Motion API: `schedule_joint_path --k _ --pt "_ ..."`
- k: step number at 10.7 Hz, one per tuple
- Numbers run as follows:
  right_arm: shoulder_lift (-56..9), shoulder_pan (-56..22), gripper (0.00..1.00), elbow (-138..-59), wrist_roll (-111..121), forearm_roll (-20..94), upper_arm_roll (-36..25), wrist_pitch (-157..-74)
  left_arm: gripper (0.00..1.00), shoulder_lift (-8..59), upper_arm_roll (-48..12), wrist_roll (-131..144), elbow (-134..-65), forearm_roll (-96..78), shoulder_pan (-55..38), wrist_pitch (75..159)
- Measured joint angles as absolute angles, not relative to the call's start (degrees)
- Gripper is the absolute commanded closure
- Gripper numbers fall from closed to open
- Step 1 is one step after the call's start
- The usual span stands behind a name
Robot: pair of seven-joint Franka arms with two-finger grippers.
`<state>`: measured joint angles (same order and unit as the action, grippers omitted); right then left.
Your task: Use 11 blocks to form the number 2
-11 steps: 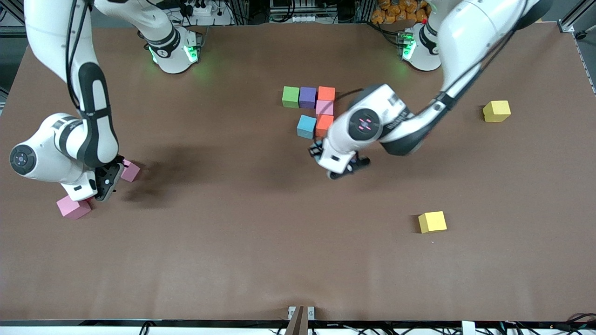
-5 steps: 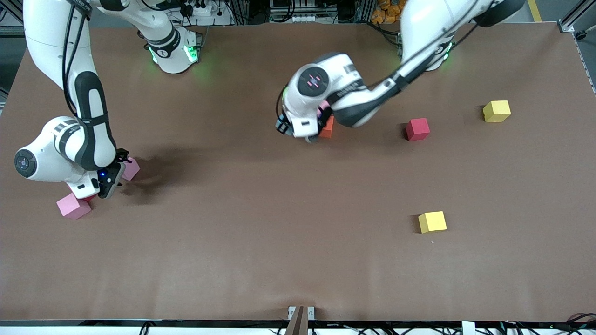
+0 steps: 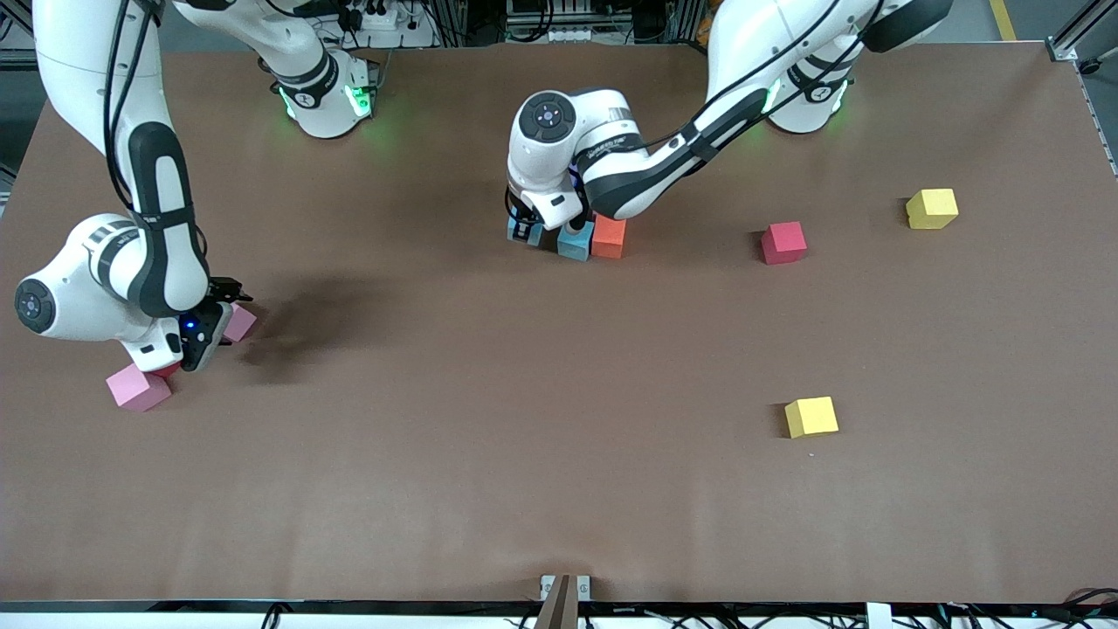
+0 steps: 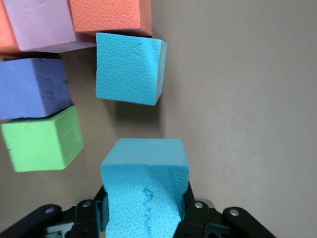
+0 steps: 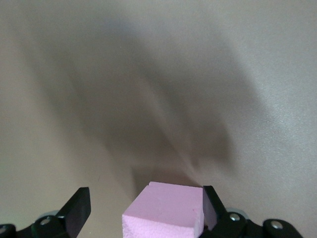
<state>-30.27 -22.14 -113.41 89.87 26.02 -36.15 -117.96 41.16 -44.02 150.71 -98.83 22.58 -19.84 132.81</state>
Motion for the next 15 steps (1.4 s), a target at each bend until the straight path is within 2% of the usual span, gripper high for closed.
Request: schedule_joint_path --k 3,10,11,13,14,15 --pt "-30.3 -21.8 0.00 -114.7 89.8 26.0 -36.3 -120.1 1.00 41.9 -38.6 155.9 -99.0 22.6 -25.5 135.6" --pt "-30.3 -20.0 0.00 -119.9 90.5 26.3 -36.4 -126.0 1.00 42.5 -37.9 155.9 -102.9 22.8 -25.6 137.5" --pt "-30.3 -20.0 0.15 -120.1 90.6 26.7 -36.4 -126.0 1.00 42.5 -37.9 155.9 -102.9 22.9 -25.6 137.5" --pt "-30.3 -20.0 0.57 -120.1 90.6 26.8 -36.4 -126.1 1.00 42.5 -37.6 155.9 -103.0 23.0 -25.6 137.5" --pt "-30.3 -20.0 0.75 -120.0 90.6 26.9 -36.4 -126.3 1.00 42.5 -37.6 155.9 -103.0 23.0 -25.6 137.6" --pt "-30.3 -20.0 0.86 -119.8 90.6 26.9 -36.3 -126.4 1.00 42.5 -37.5 155.9 -103.0 23.0 -25.6 137.6"
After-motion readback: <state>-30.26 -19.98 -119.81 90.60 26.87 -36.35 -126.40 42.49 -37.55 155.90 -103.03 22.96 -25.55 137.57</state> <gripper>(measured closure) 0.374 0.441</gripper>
